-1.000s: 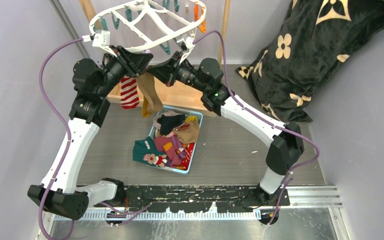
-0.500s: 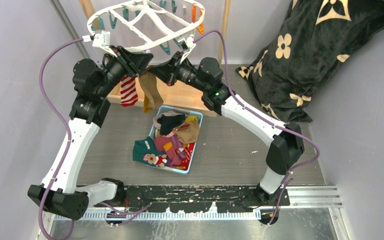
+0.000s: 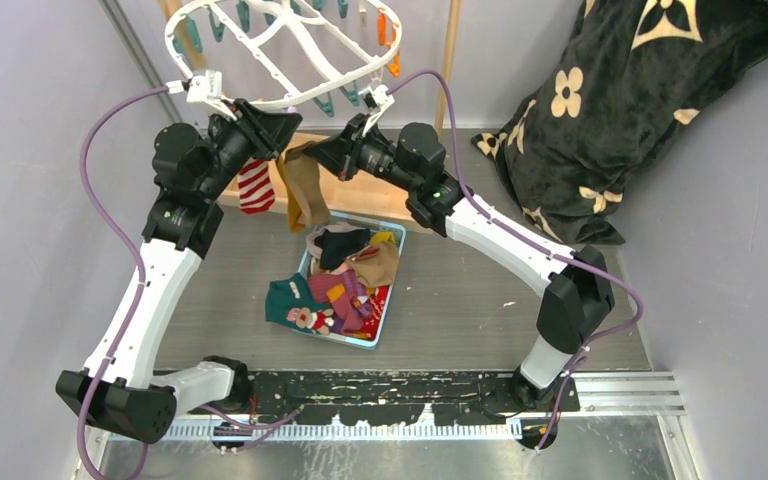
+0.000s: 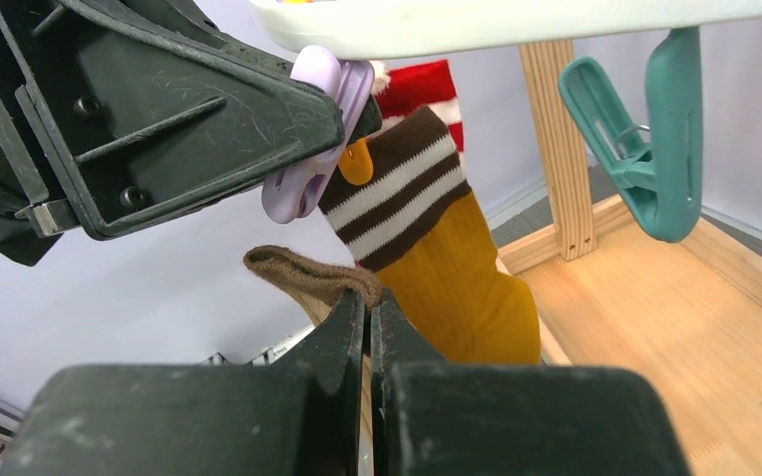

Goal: Clip the socks to the hanger
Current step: Clamp the sock onto the hanger.

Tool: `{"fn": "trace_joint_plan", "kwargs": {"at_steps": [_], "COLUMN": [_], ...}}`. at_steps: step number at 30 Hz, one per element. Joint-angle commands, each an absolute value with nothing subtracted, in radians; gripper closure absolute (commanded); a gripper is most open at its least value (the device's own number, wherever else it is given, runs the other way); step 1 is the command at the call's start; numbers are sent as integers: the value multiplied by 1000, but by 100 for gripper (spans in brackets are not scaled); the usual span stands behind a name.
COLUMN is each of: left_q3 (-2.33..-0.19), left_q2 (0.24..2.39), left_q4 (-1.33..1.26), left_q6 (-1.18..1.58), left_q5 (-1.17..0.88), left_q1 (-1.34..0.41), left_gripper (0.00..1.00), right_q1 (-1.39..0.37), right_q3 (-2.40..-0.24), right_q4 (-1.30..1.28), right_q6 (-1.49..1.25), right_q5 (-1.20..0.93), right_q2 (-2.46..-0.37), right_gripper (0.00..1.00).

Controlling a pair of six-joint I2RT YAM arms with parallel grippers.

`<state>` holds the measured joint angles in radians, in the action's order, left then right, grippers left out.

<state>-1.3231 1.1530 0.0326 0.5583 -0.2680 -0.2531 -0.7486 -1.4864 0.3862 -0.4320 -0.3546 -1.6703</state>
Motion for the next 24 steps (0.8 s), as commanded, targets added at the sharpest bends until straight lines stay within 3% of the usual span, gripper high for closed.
{"fn": "trace_joint_plan", "kwargs": {"at_steps": [1,17,24], "left_q3": [-1314,-1319,-1331], "left_q2": [1124,1130,1145], "left_q4": [19,39,38], "left_q6": [539,522,506], "left_q5": [-226,-199,-160], "left_q1": [-252,-252,-252], "left_gripper": [72,60,86], "right_q1": [-747,-748,-748], "right_q3": [-1501,-1563,-1630], "right_q4": [395,291,243], "right_q6": [-395,-371,-367], "right_q5": [-333,-303,-303], "right_q2": [-1607,-1619,-1654], "right_gripper": [99,99,99]}}
